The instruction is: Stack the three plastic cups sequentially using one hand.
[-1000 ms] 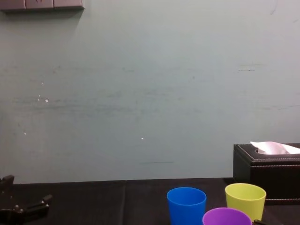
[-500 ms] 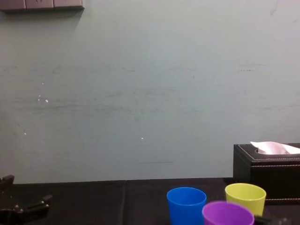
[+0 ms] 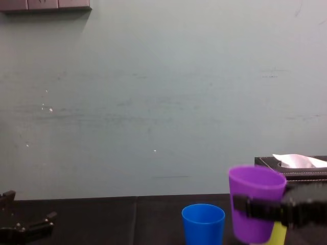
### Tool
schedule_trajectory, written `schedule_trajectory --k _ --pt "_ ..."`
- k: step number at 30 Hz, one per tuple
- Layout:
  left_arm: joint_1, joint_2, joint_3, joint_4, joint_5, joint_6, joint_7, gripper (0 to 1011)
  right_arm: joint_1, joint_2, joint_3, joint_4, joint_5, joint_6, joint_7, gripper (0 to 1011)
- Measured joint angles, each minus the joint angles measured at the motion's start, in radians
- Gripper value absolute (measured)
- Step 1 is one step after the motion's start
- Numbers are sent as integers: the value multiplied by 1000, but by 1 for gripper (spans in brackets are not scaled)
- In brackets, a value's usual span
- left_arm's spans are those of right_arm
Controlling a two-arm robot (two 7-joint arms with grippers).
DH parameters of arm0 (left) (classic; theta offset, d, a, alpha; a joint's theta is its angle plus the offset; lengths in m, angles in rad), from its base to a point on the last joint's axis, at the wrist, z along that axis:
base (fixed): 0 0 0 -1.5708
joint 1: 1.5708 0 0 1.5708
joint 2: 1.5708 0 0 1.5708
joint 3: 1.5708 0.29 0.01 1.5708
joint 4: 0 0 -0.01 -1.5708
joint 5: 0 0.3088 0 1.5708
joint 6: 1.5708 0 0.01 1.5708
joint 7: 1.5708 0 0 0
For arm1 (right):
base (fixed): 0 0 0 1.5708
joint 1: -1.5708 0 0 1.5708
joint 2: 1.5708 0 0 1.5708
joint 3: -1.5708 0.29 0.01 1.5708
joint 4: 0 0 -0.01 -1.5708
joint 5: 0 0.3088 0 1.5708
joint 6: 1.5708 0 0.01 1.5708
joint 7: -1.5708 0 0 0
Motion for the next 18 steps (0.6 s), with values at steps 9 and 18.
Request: schedule_trajectory --k 9,18 --pt "0 0 0 0 0 0 0 1011 96 -2 -15 18 25 38 6 732" --pt "0 0 0 0 0 0 0 1011 223 -42 -62 132 56 44 41 732"
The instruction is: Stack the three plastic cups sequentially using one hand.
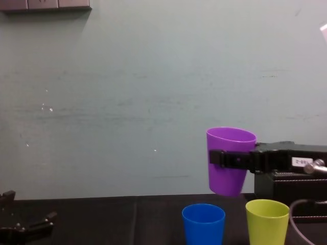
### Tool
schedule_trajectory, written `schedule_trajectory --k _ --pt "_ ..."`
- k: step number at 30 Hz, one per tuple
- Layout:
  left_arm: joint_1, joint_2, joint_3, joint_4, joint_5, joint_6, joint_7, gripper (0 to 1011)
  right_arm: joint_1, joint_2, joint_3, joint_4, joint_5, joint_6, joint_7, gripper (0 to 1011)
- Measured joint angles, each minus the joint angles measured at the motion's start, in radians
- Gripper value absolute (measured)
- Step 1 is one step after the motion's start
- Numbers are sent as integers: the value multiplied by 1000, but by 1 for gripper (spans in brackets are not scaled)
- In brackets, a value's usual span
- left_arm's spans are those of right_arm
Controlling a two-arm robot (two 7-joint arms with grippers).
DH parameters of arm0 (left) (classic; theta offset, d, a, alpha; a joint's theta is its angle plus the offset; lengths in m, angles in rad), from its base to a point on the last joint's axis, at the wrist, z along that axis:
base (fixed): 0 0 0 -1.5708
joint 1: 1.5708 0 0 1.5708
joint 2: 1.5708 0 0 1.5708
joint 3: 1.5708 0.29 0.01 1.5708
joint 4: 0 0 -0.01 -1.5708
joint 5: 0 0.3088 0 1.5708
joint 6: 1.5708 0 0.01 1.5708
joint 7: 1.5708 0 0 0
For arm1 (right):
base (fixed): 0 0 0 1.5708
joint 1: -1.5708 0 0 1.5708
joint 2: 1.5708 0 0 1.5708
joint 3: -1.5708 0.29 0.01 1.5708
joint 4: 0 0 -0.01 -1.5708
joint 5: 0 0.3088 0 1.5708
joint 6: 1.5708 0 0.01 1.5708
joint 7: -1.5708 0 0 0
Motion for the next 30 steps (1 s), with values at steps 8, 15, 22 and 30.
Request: schedule_trajectory --k 8,15,22,30 --pt "0 0 0 0 0 0 0 1011 78 -31 -38 103 22 -16 24 732" --pt "0 0 0 0 0 0 0 1011 112 -51 -71 159 32 -30 37 732" --pt "0 0 0 0 0 0 0 1011 126 -53 -101 181 21 -29 36 732" --pt "0 0 0 0 0 0 0 1012 130 -51 -118 196 0 -29 28 732"
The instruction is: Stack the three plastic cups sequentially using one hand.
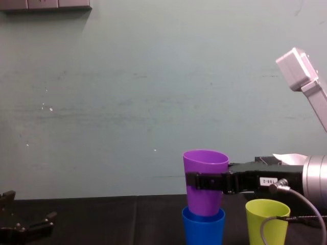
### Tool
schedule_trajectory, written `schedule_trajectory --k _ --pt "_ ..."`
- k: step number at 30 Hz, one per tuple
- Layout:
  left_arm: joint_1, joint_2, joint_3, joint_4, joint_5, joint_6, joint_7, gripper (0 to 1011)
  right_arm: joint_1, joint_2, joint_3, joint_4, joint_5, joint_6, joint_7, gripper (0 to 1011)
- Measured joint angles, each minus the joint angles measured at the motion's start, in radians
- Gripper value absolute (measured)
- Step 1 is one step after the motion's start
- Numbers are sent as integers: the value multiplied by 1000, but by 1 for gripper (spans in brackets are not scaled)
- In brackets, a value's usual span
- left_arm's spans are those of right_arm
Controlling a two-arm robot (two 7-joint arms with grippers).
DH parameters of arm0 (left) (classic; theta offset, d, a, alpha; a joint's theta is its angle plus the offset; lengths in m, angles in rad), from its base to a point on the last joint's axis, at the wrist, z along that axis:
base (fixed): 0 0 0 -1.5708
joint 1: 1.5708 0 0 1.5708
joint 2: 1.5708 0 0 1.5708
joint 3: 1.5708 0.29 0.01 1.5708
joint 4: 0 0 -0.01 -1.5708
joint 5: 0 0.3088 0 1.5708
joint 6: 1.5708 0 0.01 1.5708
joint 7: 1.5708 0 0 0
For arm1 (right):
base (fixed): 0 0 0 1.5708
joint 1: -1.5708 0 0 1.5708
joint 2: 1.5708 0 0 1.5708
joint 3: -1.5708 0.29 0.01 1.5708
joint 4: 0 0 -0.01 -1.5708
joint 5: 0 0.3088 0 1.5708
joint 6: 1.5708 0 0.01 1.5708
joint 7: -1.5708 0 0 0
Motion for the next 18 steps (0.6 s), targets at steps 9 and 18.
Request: schedule_trajectory --k 9,18 --pt "0 0 0 0 0 0 0 1011 5 -7 -10 28 -17 -5 0 732" --pt "0 0 0 0 0 0 0 1011 6 -16 -19 52 -31 -7 4 732"
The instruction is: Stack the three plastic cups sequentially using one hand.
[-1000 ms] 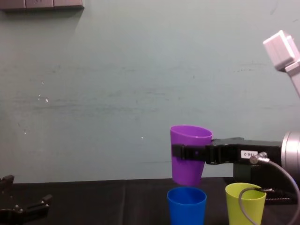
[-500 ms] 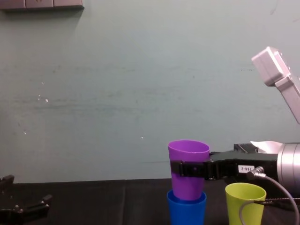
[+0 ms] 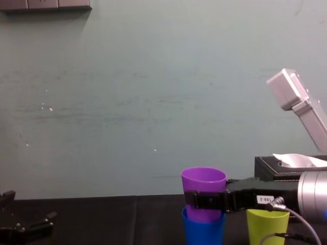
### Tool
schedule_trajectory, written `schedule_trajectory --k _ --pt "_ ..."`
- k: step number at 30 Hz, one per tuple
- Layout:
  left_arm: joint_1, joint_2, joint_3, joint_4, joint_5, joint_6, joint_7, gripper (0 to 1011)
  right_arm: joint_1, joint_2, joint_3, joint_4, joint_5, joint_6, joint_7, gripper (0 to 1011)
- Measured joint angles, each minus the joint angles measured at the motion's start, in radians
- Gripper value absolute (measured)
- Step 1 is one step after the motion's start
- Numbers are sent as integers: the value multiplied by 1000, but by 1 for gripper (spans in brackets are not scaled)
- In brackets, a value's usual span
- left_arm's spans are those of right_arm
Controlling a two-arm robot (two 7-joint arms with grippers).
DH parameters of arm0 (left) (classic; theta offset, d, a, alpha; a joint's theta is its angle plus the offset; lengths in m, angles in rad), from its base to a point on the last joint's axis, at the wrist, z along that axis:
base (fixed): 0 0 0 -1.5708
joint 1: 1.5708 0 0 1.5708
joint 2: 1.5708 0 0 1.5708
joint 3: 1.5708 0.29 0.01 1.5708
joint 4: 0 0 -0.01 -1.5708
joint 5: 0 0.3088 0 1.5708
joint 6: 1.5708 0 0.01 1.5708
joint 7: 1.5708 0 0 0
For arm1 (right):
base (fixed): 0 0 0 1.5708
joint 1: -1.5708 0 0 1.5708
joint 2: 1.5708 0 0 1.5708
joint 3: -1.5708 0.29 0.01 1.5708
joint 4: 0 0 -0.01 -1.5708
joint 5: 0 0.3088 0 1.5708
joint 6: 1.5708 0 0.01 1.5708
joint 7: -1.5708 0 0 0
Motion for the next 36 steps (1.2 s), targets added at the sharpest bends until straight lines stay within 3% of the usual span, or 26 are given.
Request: schedule_trajectory --k 14,26,31,36 --pt "0 0 0 0 0 0 0 1011 0 1 -4 0 -13 4 -4 739" --pt "0 0 0 0 0 0 0 1011 0 0 -3 0 -9 3 -4 1003" --pt "0 0 0 0 0 0 0 1011 -1 2 -3 -5 -10 3 -4 1003" --pt "0 0 0 0 0 0 0 1011 -15 21 4 -64 -26 14 -19 1003"
